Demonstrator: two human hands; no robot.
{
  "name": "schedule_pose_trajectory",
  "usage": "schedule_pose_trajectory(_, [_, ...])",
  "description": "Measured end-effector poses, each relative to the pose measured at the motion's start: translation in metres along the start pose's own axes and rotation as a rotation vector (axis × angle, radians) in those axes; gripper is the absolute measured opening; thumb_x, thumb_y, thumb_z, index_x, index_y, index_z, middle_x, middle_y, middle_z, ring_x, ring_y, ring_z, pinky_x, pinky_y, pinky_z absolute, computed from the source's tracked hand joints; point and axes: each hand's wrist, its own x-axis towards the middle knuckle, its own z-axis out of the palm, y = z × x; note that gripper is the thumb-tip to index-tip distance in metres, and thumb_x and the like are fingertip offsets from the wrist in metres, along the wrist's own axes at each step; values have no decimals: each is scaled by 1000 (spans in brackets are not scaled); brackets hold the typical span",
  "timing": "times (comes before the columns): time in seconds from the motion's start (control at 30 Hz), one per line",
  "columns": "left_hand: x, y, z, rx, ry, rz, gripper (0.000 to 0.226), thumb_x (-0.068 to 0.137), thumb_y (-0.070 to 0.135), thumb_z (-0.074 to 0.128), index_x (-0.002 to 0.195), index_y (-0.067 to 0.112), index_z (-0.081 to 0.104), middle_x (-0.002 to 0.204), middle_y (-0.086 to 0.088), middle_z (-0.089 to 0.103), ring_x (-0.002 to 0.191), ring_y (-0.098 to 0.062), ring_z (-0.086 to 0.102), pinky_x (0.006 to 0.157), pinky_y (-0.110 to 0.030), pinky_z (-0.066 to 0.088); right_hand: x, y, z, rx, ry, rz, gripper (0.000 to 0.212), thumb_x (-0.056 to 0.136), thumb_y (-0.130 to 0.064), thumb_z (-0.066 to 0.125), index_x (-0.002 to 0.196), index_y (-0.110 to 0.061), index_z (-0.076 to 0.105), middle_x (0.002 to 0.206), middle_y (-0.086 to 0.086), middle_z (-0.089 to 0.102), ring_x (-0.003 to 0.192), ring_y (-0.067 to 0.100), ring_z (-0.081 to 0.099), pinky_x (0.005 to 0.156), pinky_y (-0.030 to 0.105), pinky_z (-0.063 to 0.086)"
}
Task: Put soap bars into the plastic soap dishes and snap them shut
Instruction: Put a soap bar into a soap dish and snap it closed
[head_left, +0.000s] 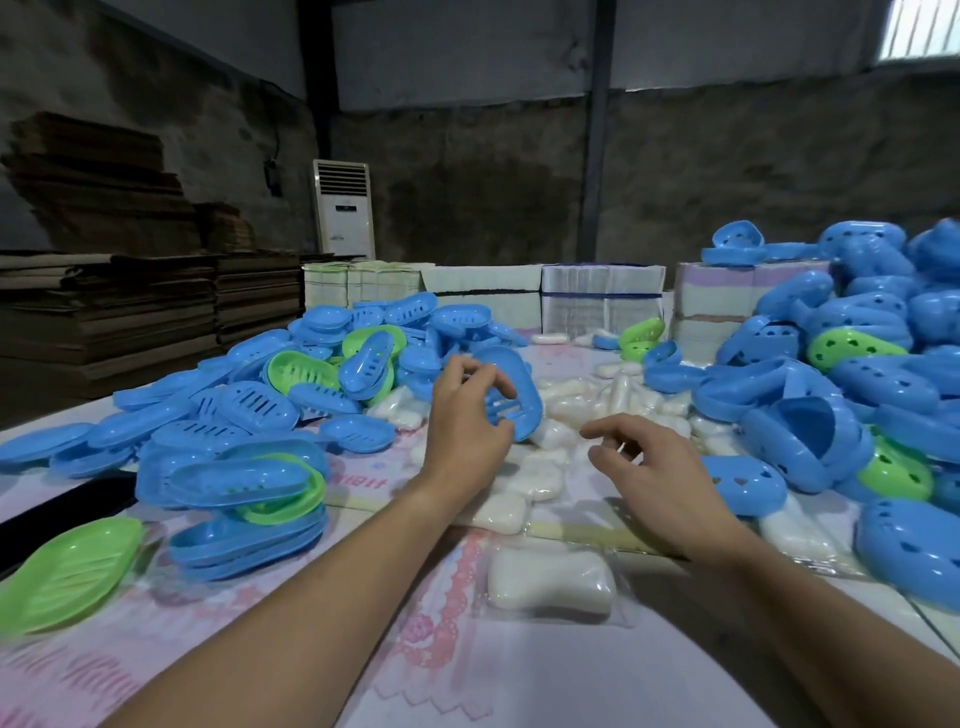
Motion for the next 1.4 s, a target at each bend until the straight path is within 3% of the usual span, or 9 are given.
schedule_pose_trajectory(0.17, [-3,1,-1,-26,26,-18,49,72,-17,63,91,28,57,127,5,33,122,-20,43,87,-1,32,0,1,-1,-51,-1,27,21,92,-21,60,93,-40,67,87,-12,62,84,-1,54,66,11,36])
schedule_pose_trajectory(0.3, [-2,5,-8,-78,22,-24,62,70,-20,59,104,32,61,144,7,27,129,-17,36,88,-25,51,1,0,-4,-193,-2,5,22,92,-19,60,97,-40,63,94,-16,60,94,9,51,79,26,37])
schedule_pose_trajectory(0.4, [-2,3,-10,-203,-7,-77,71,73,-18,60,114,39,54,134,9,39,121,-12,46,75,-11,50,-2,-5,-3,-240,-24,-35,21,91,-20,61,98,-40,62,94,-14,59,94,9,49,78,23,32])
schedule_pose_trajectory(0.57, [-1,4,-9,-456,17,-478,49,88,-12,54,117,28,58,98,8,65,91,-12,63,67,-18,49,-6,-16,4,-208,-96,-90,15,89,-28,66,100,-38,65,92,-16,60,93,1,49,72,8,32])
schedule_pose_trajectory(0.73, [27,23,-21,-1170,250,-1044,28,96,-9,49,107,10,65,93,-7,62,70,-19,57,43,-19,50,-6,-20,4,-175,-151,-66,16,89,-30,66,100,-41,64,90,-17,60,94,3,51,72,9,34])
schedule_pose_trajectory(0.9, [43,32,-20,-1225,306,-1067,24,96,-1,41,108,10,60,100,-12,57,77,-21,52,52,-29,52,-9,-20,-4,-129,-219,-42,14,83,-47,67,96,-48,65,92,-26,61,97,-1,52,73,13,33])
schedule_pose_trajectory(1.0, [34,27,-7,-1192,275,-1044,18,96,1,44,104,10,58,96,-10,57,71,-17,49,45,-23,49,-14,-22,-7,-79,-440,-103,42,66,-65,67,105,-49,66,103,-31,61,103,-6,51,79,6,33])
schedule_pose_trajectory(1.2, [24,19,-10,-1163,154,-1030,19,93,-1,44,91,5,62,62,-11,67,47,-23,64,43,-28,55,-22,-34,-1,-194,-704,-200,70,73,-44,84,131,-54,47,108,-26,54,107,-4,44,92,11,37])
schedule_pose_trajectory(1.4, [18,26,-11,-1465,36,-1051,21,99,2,38,106,-2,58,107,-26,64,91,-42,65,63,-52,58,-25,-37,2,-342,-634,-286,63,79,-39,81,134,-43,51,97,-20,51,95,2,45,84,9,36])
